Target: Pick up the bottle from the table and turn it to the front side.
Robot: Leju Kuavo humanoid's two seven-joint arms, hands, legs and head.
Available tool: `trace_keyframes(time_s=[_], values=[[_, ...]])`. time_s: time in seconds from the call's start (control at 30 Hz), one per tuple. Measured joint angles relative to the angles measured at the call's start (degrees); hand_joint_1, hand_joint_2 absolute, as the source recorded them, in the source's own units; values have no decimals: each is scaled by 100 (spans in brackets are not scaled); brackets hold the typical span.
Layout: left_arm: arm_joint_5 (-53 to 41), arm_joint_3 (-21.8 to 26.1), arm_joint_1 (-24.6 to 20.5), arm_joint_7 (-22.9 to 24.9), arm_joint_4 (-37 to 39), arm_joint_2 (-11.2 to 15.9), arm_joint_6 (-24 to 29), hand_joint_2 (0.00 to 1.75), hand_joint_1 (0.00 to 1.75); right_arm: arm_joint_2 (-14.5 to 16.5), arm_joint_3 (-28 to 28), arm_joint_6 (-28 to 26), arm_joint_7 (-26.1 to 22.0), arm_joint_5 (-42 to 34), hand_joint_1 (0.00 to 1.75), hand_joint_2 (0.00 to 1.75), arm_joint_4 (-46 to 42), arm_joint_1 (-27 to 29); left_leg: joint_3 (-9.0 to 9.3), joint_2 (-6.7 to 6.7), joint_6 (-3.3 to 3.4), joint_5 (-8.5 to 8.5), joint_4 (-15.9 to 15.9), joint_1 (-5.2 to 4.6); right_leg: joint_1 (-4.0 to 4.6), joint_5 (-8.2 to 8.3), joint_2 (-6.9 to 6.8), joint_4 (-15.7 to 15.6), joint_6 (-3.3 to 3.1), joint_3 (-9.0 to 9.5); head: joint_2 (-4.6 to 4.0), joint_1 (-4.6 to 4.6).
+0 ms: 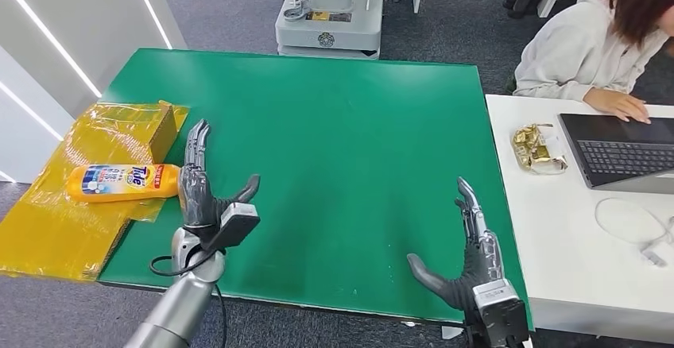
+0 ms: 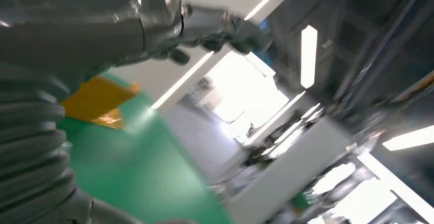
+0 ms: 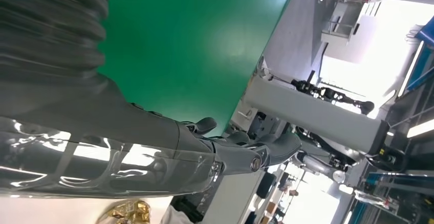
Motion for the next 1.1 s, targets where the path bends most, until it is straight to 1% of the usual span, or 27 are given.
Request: trace_keyframes(time_s=[0.07,0.13,0.2,0.27,0.5,0.57,0.77,0.83,0.93,1.1], values=[[216,-19,57,-2,-182,-56,-52,175,0,6,12,-42,3,1,0,175,10,38,1,2,0,0,0,0,0,0,3,0,0,-1,0,-1],[806,-96,79,-1,-304,-83,-269,175,0,10,12,-88,7,3,0,175,-16,117,1,0,0,0,0,0,0,0,0,0,0,-1,0,-1],[1418,-201,104,33,-399,-105,-674,175,0,28,5,-127,8,-10,0,175,-75,207,0,-2,0,0,0,1,0,0,-3,0,0,-1,0,-1],[1813,-299,143,133,-501,-136,-1168,175,0,68,-16,-146,6,-51,0,175,-144,289,0,-1,0,0,0,1,1,-1,-1,0,0,-1,0,-1],[2868,-630,295,655,-769,-179,-2654,175,0,269,-121,-158,-73,-260,0,175,-333,471,0,2,1,-1,0,0,0,-2,3,-1,1,-2,0,-1],[3073,-735,357,768,-810,-182,-2975,175,0,331,-139,-162,-108,-334,0,175,-373,507,0,2,1,-1,0,0,0,-2,4,-1,2,-2,0,-1],[3229,-897,454,847,-865,-203,-3158,175,0,426,-168,-165,-135,-412,0,175,-422,578,0,2,1,-1,0,0,0,-2,4,-1,2,-2,0,-1],[3439,-935,460,943,-875,-201,-3337,175,0,463,-185,-167,-126,-498,0,175,-428,600,0,1,1,-1,0,0,0,-3,3,-1,2,-2,0,-1],[3817,-1038,500,1121,-931,-185,-3706,175,0,605,-232,-211,-99,-654,0,175,-480,723,0,1,1,-1,-1,0,0,-3,3,0,2,-2,0,-1],[3932,-1196,545,1240,-1072,-146,-3865,175,0,764,-287,-263,-109,-812,0,175,-560,893,-1,2,2,-2,-1,0,0,-7,4,0,1,-2,0,0]])
